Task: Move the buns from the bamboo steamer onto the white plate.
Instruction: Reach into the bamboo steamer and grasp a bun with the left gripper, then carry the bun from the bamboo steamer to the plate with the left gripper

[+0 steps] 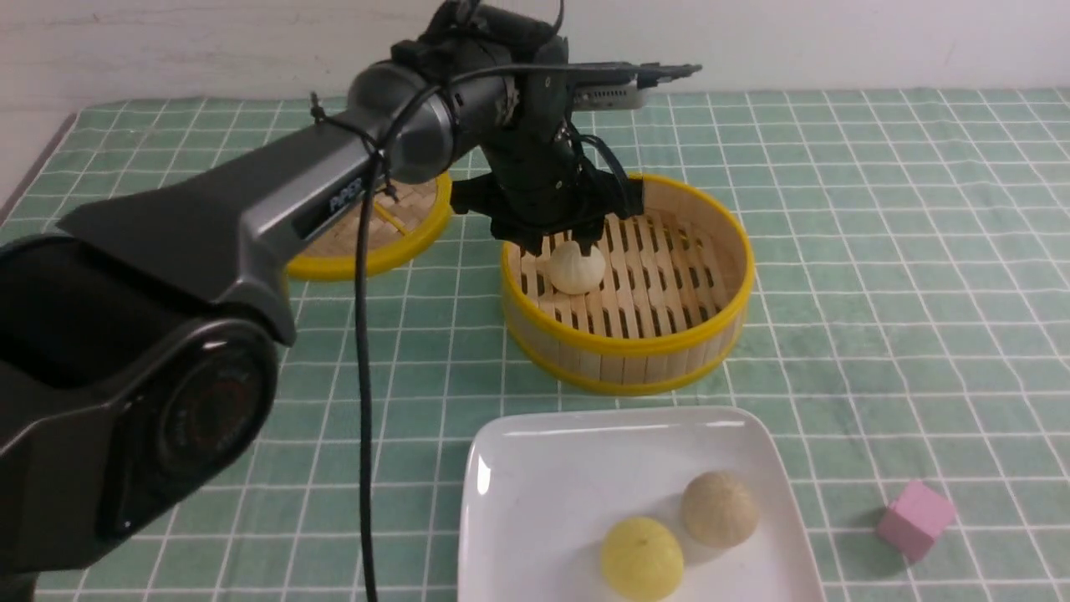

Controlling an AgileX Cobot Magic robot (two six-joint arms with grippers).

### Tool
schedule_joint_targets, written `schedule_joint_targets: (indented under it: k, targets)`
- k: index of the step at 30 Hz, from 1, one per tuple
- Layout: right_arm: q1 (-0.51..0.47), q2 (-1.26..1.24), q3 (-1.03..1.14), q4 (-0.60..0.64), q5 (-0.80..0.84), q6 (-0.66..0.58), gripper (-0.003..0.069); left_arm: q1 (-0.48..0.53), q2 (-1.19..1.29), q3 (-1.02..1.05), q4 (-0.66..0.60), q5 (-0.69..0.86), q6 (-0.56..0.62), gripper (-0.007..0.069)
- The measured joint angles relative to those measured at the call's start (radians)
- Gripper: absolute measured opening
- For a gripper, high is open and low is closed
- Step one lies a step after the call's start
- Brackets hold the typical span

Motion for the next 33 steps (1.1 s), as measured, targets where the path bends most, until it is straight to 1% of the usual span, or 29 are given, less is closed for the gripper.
schedule_joint_targets:
  k: [3, 5, 6, 7, 9, 10, 11, 12, 16, 20, 22, 23, 25, 26, 28, 31, 32, 33]
  targets:
    - [0.000, 0.000, 0.000, 0.000, -0.012, 0.000, 0.0012, 0.000, 0.026, -0.004, 0.001, -0.028, 0.000, 0.0337]
    - [0.000, 0.000, 0.000, 0.000, -0.017, 0.000, 0.0013, 0.000, 0.043, -0.004, 0.001, -0.036, -0.001, 0.0285]
    - [0.000, 0.000, 0.000, 0.000, -0.018, 0.000, 0.0013, 0.000, 0.051, -0.005, 0.001, -0.037, -0.001, 0.0222]
    - [0.000, 0.000, 0.000, 0.000, -0.018, 0.000, 0.0013, 0.000, 0.053, -0.006, 0.001, -0.037, -0.001, 0.0194]
    - [0.000, 0.000, 0.000, -0.001, -0.019, 0.000, 0.0013, 0.000, 0.053, -0.010, 0.001, -0.036, 0.000, 0.0092]
    - [0.000, 0.000, 0.001, -0.001, -0.019, 0.000, 0.0013, 0.000, 0.053, -0.011, 0.001, -0.036, 0.000, 0.0083]
    - [0.000, 0.000, 0.001, -0.001, -0.019, 0.000, 0.0014, 0.000, 0.050, -0.012, 0.001, -0.034, 0.003, 0.0043]
    - [0.000, 0.000, 0.001, -0.001, -0.020, 0.000, 0.0015, 0.000, 0.045, -0.012, 0.001, -0.026, 0.007, 0.0031]
    - [0.000, 0.000, 0.001, -0.001, -0.020, 0.000, 0.0018, 0.000, 0.005, -0.012, 0.000, 0.015, 0.016, 0.0028]
    - [0.000, 0.000, 0.001, -0.001, -0.021, 0.000, 0.0024, 0.000, -0.167, -0.010, 0.007, 0.150, 0.092, 0.0029]
    - [0.000, 0.000, 0.001, -0.003, -0.021, 0.000, 0.0026, 0.000, -0.218, -0.010, 0.015, 0.182, 0.119, 0.0029]
    - [0.000, 0.000, 0.001, -0.004, -0.022, 0.000, 0.0029, 0.000, -0.301, -0.010, 0.034, 0.235, 0.159, 0.0029]
    - [0.000, 0.000, 0.001, -0.009, -0.030, 0.000, 0.0032, 0.000, -0.400, -0.011, 0.048, 0.299, 0.193, 0.0029]
    - [0.000, 0.000, 0.001, -0.010, -0.032, 0.000, 0.0033, 0.000, -0.409, -0.011, 0.050, 0.303, 0.196, 0.0029]
    - [0.000, 0.000, 0.001, -0.015, -0.041, 0.000, 0.0035, 0.000, -0.519, 0.021, 0.051, 0.325, 0.211, 0.0029]
    - [0.000, -0.001, 0.001, -0.023, -0.043, 0.000, 0.0038, 0.000, -0.637, 0.126, -0.007, 0.329, 0.215, 0.0029]
    - [0.000, -0.001, 0.001, -0.025, -0.044, 0.000, 0.0039, 0.000, -0.679, 0.208, -0.052, 0.329, 0.216, 0.0029]
    - [0.000, -0.001, 0.001, -0.025, -0.044, 0.000, 0.0040, 0.000, -0.691, 0.221, -0.068, 0.329, 0.216, 0.0029]
